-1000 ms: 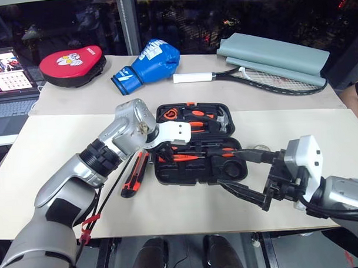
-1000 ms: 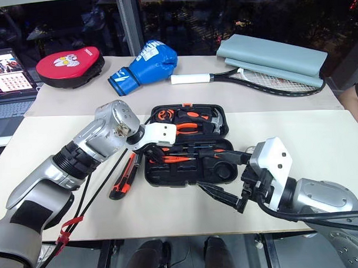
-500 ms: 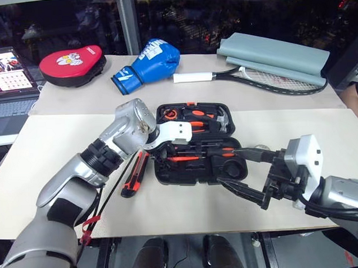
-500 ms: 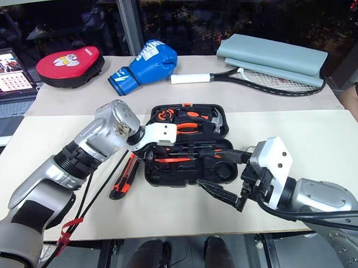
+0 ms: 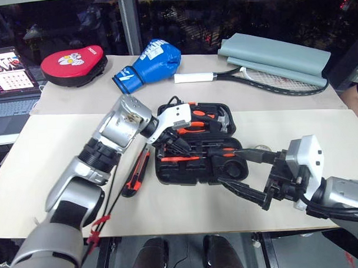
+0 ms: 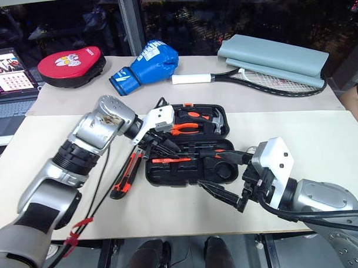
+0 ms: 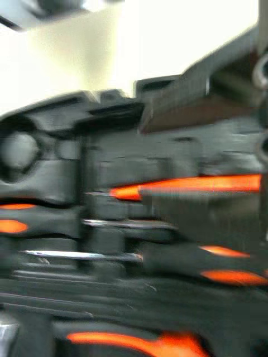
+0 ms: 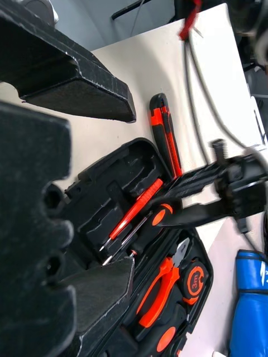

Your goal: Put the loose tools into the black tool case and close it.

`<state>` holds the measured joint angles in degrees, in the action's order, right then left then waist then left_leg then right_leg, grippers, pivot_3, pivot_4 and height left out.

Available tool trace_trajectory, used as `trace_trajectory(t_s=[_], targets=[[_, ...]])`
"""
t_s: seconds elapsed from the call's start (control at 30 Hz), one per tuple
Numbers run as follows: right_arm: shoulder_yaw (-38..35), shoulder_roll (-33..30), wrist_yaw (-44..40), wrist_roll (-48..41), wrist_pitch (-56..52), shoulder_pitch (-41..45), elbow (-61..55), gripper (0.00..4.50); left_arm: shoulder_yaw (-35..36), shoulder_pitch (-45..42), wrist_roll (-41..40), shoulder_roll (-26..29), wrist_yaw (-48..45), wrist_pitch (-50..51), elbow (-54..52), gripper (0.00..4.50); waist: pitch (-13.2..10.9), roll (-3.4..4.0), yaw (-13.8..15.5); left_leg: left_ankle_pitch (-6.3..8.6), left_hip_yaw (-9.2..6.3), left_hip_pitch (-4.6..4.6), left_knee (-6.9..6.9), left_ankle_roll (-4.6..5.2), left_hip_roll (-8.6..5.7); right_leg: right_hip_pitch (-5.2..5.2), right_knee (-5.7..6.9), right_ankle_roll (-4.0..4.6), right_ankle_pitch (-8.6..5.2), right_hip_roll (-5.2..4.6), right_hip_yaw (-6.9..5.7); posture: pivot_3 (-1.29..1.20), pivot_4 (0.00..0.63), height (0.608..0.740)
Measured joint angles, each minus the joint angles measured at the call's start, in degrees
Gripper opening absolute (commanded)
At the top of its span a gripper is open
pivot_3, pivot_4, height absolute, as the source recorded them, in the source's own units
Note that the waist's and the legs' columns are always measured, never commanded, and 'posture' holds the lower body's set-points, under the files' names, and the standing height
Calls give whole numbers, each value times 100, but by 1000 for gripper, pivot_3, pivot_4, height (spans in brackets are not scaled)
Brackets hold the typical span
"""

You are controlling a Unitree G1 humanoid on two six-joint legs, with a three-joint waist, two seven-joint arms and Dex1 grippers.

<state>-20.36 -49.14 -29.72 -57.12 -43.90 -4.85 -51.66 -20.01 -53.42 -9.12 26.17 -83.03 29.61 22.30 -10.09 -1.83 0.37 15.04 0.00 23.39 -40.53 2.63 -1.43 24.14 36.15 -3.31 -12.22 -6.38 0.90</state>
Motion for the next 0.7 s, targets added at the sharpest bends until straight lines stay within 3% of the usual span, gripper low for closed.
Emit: trace_trajectory(t_s=[0.7], targets=[[-129,-108,-1,-163,-1,-194,-2,4500,420,592,-38,-322,490,-829,703,53,1,0,29,0,-1,-3,-12,0,0,-8,2,-3,3,-1,-1,0,150,736]])
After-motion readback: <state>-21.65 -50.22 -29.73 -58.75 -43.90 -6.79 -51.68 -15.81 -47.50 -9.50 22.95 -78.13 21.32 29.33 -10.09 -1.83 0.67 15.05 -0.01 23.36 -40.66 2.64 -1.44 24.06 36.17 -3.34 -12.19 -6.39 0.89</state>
